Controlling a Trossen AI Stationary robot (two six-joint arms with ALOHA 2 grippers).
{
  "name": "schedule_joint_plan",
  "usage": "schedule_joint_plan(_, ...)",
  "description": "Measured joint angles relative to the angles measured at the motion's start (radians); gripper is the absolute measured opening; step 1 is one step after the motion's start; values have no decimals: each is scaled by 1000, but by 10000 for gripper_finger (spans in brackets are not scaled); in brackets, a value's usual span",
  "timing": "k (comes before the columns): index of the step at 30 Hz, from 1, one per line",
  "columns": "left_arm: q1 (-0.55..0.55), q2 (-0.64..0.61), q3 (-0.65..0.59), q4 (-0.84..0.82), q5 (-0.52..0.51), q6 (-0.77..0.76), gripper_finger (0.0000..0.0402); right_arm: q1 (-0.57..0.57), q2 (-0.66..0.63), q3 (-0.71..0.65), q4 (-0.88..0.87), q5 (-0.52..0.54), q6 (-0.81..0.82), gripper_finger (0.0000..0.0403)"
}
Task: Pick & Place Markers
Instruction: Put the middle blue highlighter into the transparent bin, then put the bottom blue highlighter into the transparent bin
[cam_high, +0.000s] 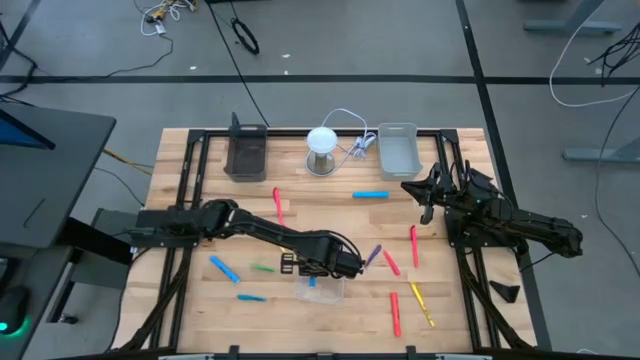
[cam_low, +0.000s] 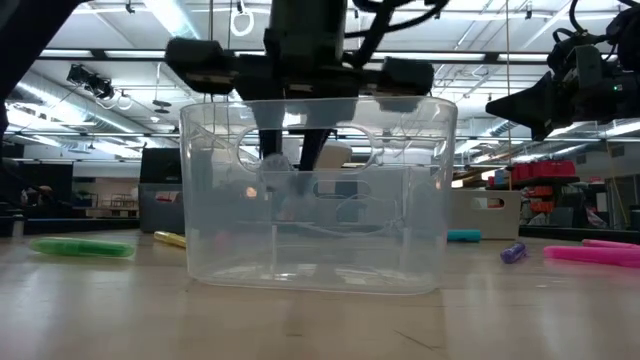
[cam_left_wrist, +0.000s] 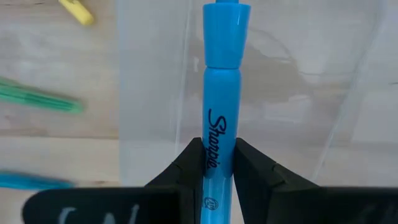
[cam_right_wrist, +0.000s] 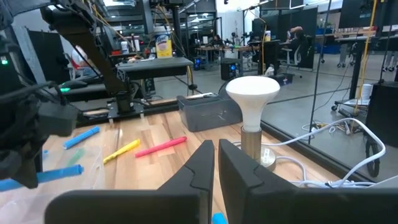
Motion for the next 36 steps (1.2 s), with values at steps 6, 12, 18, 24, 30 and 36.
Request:
schedule_joint_plan(6, 0, 29, 0, 35, -21, 10, 68, 0, 0, 0, 0, -2, 0, 29)
schedule_joint_plan(12, 1, 30, 0, 57, -42, 18, 68, 0, 0, 0, 0, -2, 0, 29)
schedule_joint_plan(18, 1, 30, 0, 50, -42, 21, 139, 0, 0, 0, 1, -2, 0, 29)
schedule_joint_plan(24, 1, 30, 0, 38, -54, 21, 232, 0, 0, 0, 1, -2, 0, 29)
schedule_joint_plan(30, 2, 29, 18, 25, -35, 42, 282, 0, 0, 0, 1, -2, 0, 29)
schedule_joint_plan(36, 3, 28, 90, -20, -40, 44, 287, 0, 0, 0, 1, -2, 0, 29)
